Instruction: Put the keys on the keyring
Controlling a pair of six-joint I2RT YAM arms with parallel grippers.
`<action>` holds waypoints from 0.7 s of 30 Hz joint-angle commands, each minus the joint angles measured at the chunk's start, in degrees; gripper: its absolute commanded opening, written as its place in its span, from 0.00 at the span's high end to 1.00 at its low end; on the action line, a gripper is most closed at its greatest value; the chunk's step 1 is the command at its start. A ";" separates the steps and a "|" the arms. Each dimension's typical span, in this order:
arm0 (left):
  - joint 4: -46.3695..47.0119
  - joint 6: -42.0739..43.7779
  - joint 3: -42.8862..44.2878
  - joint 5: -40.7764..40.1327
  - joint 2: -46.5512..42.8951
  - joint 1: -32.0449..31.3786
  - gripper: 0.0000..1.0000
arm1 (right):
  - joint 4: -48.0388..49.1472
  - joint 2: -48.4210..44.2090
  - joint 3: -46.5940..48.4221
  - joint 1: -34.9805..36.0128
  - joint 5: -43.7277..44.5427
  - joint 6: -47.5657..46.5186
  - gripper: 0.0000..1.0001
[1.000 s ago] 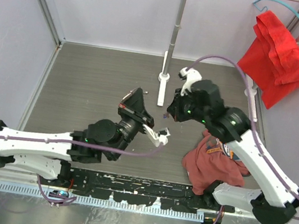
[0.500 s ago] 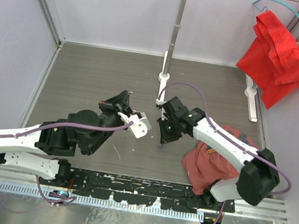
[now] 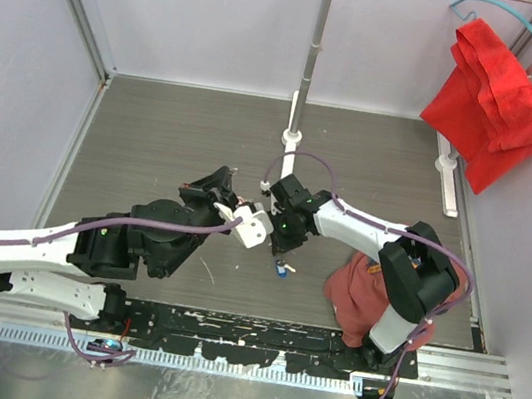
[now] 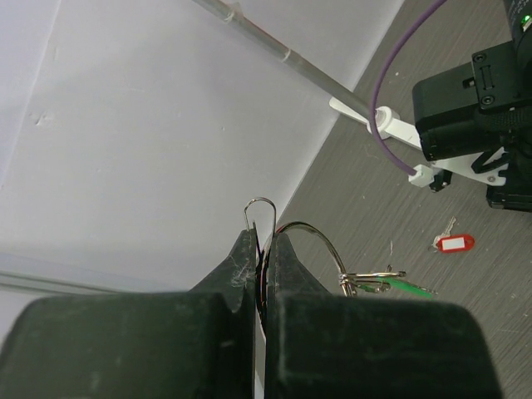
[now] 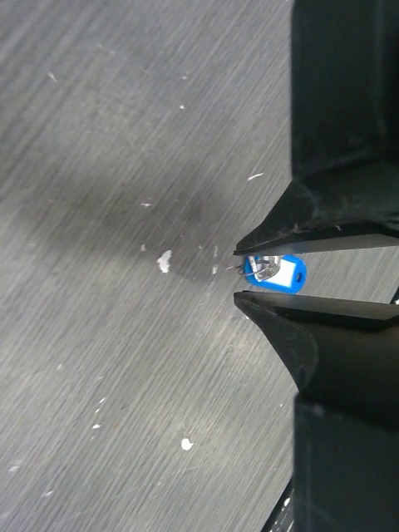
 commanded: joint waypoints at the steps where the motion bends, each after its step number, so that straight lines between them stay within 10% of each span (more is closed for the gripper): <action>1: 0.19 -1.36 1.90 -0.82 -0.12 -0.57 1.00 | 7.61 -5.23 2.09 -0.18 1.40 -0.70 0.67; 12: -6.43 -15.41 6.24 11.54 -4.53 -0.74 1.00 | 10.08 -35.01 5.26 -0.41 5.14 -0.65 0.57; 21: -11.70 -22.74 10.58 19.61 -4.51 -0.68 1.00 | 4.29 -38.02 22.08 -0.44 -9.32 3.80 0.57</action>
